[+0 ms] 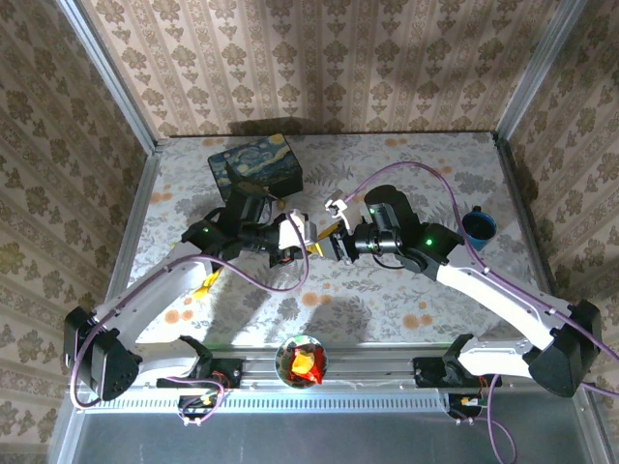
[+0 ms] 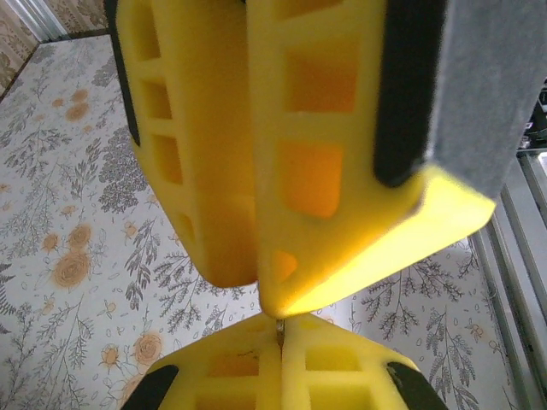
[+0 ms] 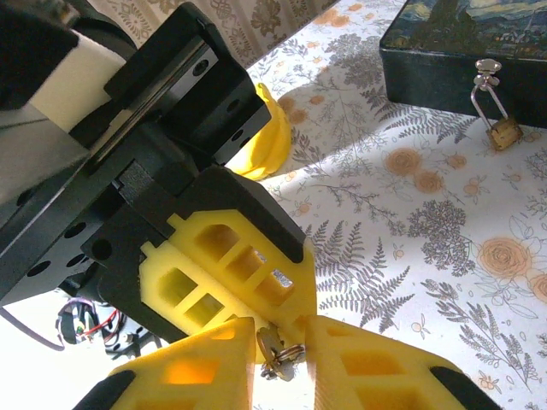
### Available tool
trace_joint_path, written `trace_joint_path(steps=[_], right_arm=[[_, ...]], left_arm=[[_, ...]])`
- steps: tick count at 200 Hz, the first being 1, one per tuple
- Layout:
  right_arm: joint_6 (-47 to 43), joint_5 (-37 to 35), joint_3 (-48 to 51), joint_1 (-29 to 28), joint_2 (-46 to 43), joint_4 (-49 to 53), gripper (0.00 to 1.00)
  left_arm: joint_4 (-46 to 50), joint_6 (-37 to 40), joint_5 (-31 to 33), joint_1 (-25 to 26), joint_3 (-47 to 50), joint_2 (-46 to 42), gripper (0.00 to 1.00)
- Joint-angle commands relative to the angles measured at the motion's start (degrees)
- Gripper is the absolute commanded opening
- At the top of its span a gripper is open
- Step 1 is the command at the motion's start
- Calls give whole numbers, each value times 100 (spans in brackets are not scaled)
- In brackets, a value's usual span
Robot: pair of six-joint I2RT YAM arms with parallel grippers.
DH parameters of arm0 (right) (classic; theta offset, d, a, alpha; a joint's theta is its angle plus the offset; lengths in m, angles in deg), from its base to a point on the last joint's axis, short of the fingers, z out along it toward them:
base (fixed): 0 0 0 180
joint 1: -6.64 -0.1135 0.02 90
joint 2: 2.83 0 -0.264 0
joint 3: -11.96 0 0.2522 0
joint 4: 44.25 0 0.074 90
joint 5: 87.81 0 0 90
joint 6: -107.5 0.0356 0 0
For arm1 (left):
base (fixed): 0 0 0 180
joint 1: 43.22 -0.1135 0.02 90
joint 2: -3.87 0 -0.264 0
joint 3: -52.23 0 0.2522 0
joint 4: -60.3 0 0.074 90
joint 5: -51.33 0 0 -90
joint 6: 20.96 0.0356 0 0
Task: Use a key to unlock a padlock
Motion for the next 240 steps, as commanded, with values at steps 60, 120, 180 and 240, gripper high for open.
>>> trace_joint_path(steps=[60,120,180,240], right_arm=[[217,-259,251,109,-137,-452,0],[2111,789,1460,1130,-496,-3021,0],[2936,594,1721,1306,-572,-3715,0],[3635,404,2204,1341,-615,-4914,0]], left_arm=[[-1052,-851,31,-237,333,-358,54],[-3502,-3060,-300,-887,1455,-1053,74],[-3953,-4721,-368,-1275,1420,-627,93],[-6546,-6240,-1128,-1275,1772,6,90]])
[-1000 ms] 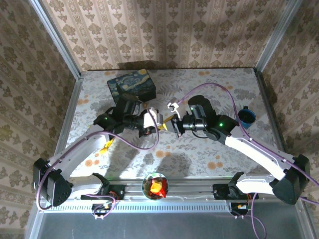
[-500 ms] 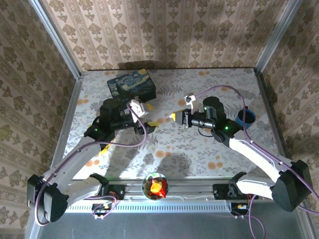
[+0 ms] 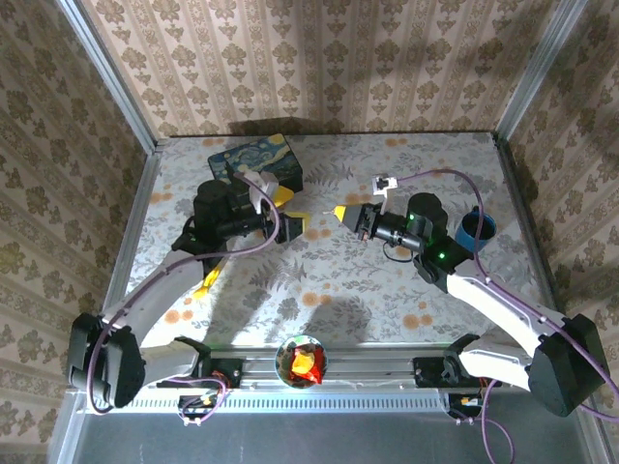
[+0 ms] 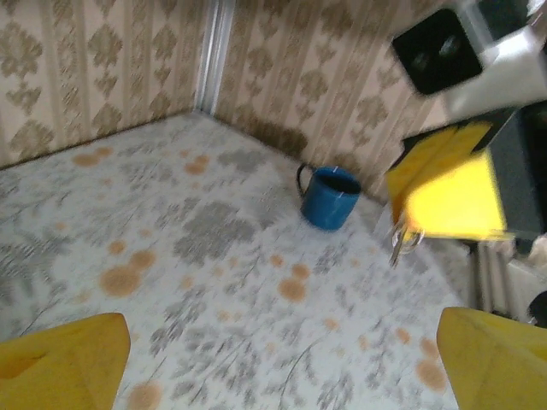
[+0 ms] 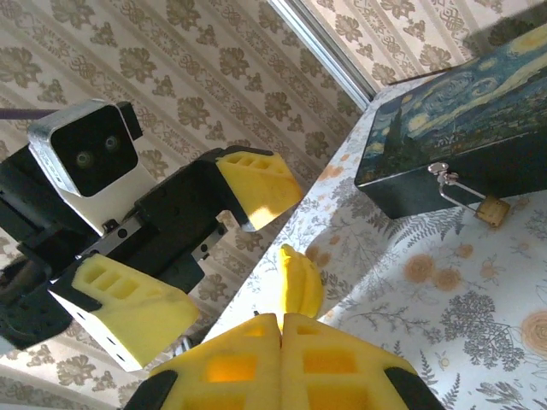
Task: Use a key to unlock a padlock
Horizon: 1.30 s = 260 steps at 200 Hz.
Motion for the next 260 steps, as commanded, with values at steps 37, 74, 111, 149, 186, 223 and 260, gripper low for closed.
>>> trace_joint_path(steps=[37,74,111,149,186,223,260], right_arm=[[784,-116,312,25,13,-1325,0],[908,-314,402,25,7,-1554,0],[911,-621,451,25,-32,-1624,0],[936,-703,443,19,80,-1807,0],[995,-616,398,17,205,-1907,0],[1004,-619,407,12,227,-1872,0],[1016,-589,399,8,243,-1872,0]], left_arm=[[-3766,-2809,-769,21,137,793,71],[-3499,-3231,-808,254,-193,1065,63],[-2660,-3227,-595,443,-339,1027,57],[-1585,-2618,-324,593,-490,936,55],[-1602,-2571,-328,665,-586,1005,46],[-2009,-2784,-405,675,-593,1110,36],[-2276,-2949,-498,674,-595,1239,27]])
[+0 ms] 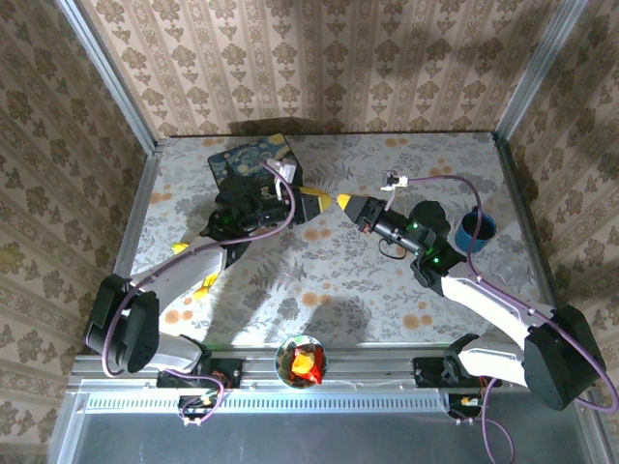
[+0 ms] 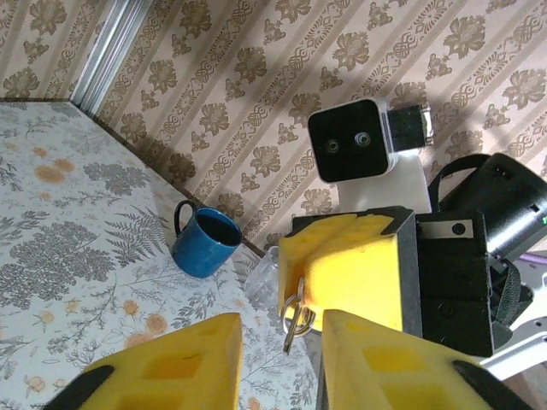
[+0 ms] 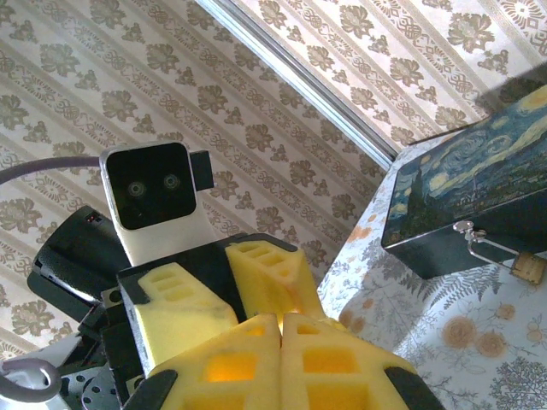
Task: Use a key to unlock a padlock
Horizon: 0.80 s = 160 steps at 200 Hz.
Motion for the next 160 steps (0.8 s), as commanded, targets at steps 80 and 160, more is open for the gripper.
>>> trace_joint_path(steps=[80,160], right_arm=[[92,-5,-21,-14,65,-167,0],[113,13,-65,-44,133,-158,0]], left_arm=[[-469,-157,-185,27,-199,197,15],[-466,-146,-216,27,-219,203,9]])
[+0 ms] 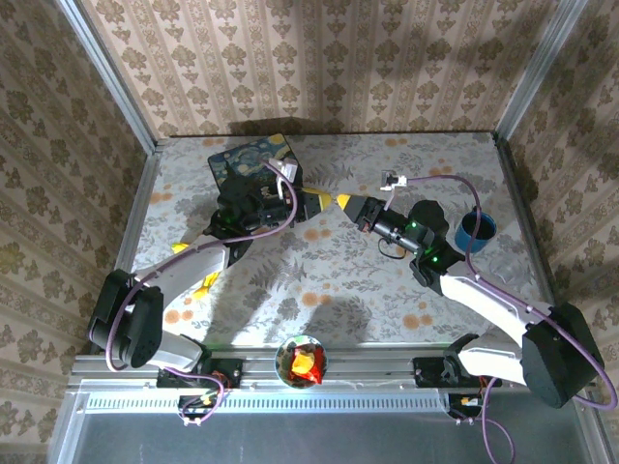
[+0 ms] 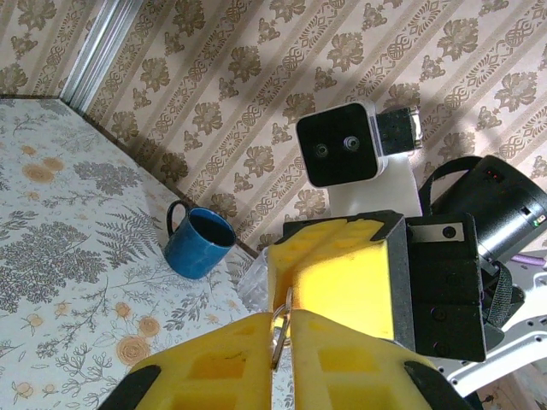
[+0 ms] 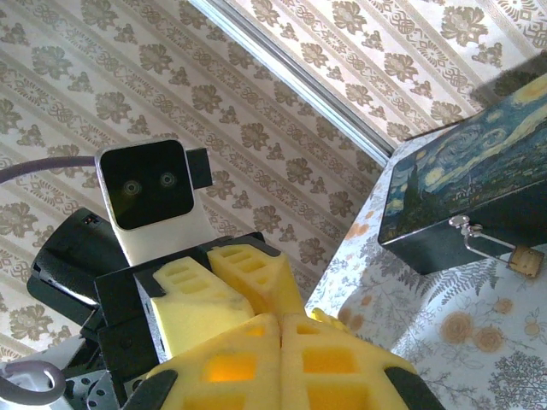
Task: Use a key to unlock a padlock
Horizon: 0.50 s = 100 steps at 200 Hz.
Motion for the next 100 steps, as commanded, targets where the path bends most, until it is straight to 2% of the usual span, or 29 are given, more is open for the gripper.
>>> trace_joint_path(steps=[1,13,33,47,57,68,91,100], right_arm=[[27,8,-70,-38,53,-145,0],[41,17,-79,-38,79,-145,0],[-24,-6,-141,-38,75,46,0],[-225,-86,-220,-38,-35,503,13],[-474,-183,-302,-43,-165,935,17],[-789,-308,-384,-38,-334,1460,26],[-1403,-401,-460,-22,-739,2156,40],[-1614,-345,-484,-21,-868,2331,40]], left_arm=[[-225,5,-121,27,-207,47,8],[-214,14,-127,27,-212,47,0],[100,188,-249,-5,-300,10,0],[795,605,-399,-96,-452,-119,0],[1641,1122,-481,-184,-616,-295,0],[2853,1889,-481,-257,-897,-504,0],[5316,3817,-281,-248,-1650,-804,0],[5935,4337,-244,-238,-1913,-846,0]])
